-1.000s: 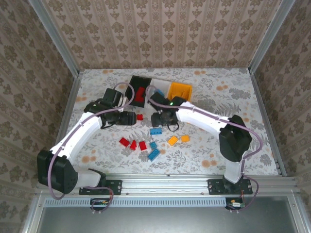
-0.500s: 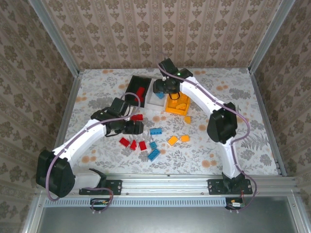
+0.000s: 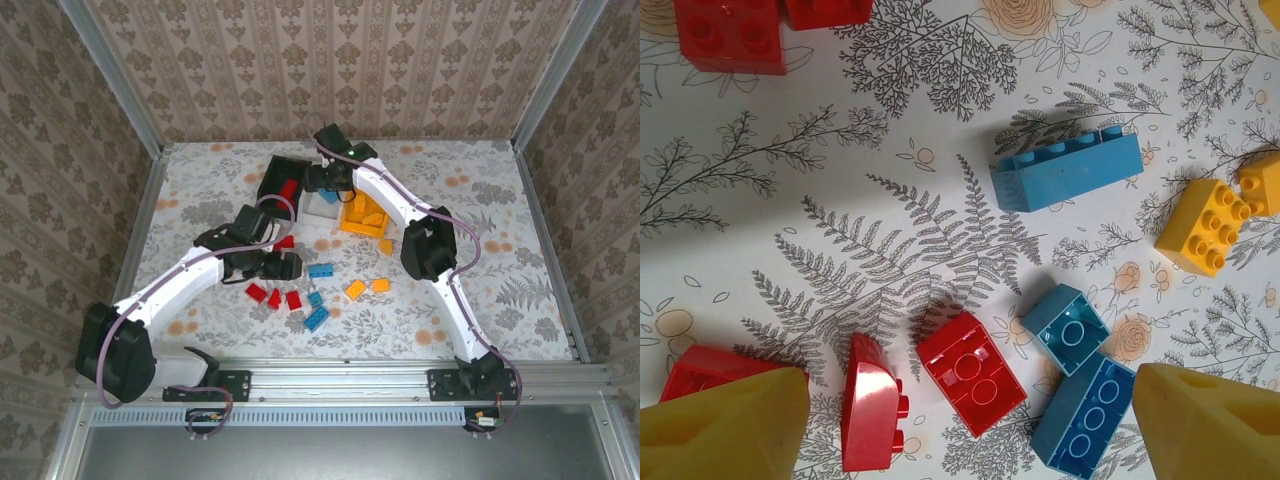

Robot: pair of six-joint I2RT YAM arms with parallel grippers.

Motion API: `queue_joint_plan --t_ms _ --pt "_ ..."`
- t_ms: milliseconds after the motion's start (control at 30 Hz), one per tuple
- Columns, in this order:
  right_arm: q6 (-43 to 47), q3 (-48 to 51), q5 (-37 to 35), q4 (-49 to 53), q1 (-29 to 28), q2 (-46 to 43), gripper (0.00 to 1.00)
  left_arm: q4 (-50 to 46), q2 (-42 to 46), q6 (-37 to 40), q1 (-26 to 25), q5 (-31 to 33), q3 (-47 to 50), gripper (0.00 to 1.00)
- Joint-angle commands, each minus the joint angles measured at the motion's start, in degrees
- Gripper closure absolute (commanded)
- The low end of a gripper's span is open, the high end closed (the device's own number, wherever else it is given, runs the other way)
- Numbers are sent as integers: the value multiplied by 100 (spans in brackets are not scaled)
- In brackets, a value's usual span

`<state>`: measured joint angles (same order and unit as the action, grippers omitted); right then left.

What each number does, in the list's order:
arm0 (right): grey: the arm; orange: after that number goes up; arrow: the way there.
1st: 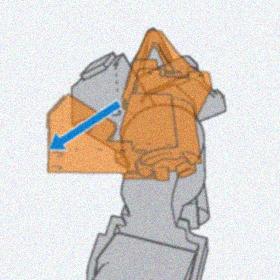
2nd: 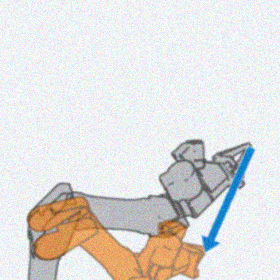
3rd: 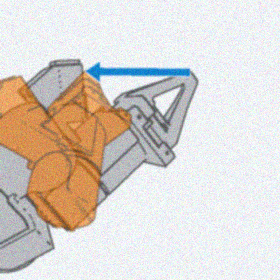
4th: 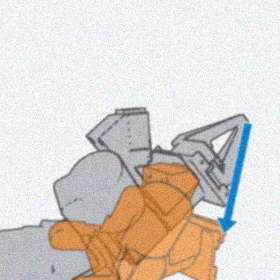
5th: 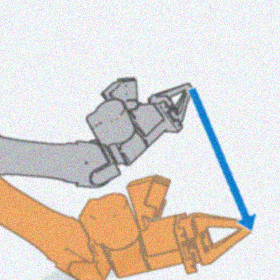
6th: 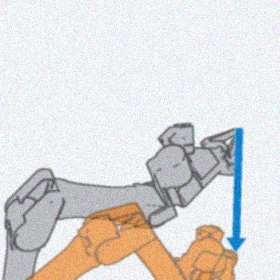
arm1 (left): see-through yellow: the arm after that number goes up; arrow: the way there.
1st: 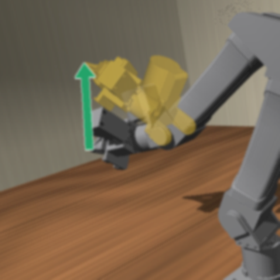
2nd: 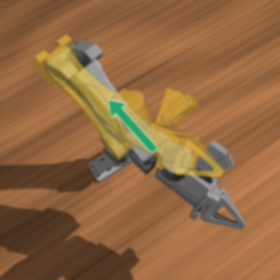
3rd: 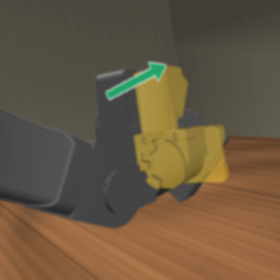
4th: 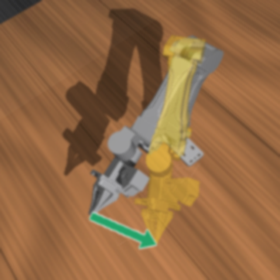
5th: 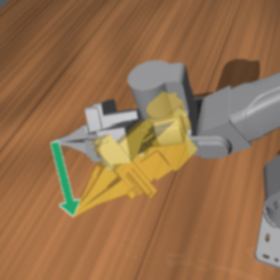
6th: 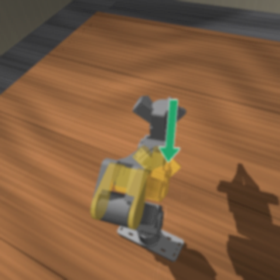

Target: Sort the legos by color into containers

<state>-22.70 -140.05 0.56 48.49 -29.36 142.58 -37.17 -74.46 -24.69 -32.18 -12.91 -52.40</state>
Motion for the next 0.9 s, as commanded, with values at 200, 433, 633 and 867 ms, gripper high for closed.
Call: queue_joint_plan --t_ms 200,433,633,867 --pt "58 -262 166 224 79 -315 14 144 -263 -102 -98 -138 -57 14" --pt "-77 1726 -176 280 193 -1960 14 326 -662 -133 -482 -55 -262 10" --pt "-337 4901 -216 -464 335 -3985 16 437 -1227 -124 -776 7 -620 8" --pt "-544 7205 33 -815 331 -5181 17 267 -2066 -88 -993 247 -1293 9"
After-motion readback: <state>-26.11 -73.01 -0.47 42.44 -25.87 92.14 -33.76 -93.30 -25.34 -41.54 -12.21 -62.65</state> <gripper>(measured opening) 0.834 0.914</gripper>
